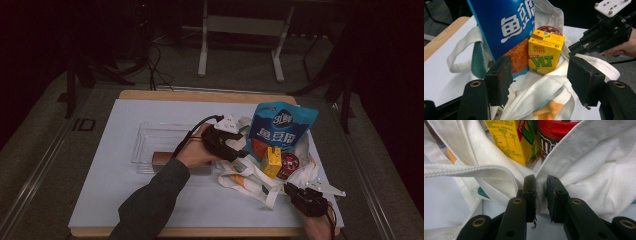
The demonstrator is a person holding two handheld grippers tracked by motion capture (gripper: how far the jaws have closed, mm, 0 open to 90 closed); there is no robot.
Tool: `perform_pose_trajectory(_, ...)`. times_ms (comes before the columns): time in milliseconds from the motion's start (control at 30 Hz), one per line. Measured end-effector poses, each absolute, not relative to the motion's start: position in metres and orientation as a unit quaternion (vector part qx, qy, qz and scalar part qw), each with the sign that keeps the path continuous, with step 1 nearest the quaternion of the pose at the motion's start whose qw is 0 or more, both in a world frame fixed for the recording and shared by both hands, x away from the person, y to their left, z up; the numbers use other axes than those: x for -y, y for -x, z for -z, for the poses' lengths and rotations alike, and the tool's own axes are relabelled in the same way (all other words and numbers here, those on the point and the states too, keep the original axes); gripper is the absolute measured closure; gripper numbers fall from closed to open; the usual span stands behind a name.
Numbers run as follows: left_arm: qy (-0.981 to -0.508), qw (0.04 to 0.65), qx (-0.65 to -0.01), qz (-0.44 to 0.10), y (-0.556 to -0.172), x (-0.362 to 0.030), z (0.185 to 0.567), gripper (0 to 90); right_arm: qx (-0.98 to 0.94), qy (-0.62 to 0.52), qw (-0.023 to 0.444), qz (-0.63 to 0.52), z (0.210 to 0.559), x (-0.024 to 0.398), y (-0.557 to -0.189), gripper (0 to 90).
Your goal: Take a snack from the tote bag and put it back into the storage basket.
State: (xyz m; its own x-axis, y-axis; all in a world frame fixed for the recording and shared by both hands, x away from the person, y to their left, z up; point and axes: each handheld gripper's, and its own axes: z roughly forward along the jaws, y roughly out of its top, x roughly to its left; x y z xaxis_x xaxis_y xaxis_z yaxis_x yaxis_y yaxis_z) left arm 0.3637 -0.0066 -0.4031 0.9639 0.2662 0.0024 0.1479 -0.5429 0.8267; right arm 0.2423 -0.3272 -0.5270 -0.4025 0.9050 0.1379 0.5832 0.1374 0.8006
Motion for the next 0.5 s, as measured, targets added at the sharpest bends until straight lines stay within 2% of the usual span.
perform_pose_trajectory(233, -0.878, 0.454, -0.132, -0.07, -0.366, 0.015, 0.406, 36.7, -0.728, -0.512, 0.194, -0.414, 0.527, 0.327, -0.242, 77.6)
perform_pose_trajectory(500, -0.886, 0.444, -0.119, -0.068, -0.365, 0.028, 0.406, 39.0, -0.726, -0.512, 0.192, -0.417, 0.528, 0.328, -0.242, 77.3)
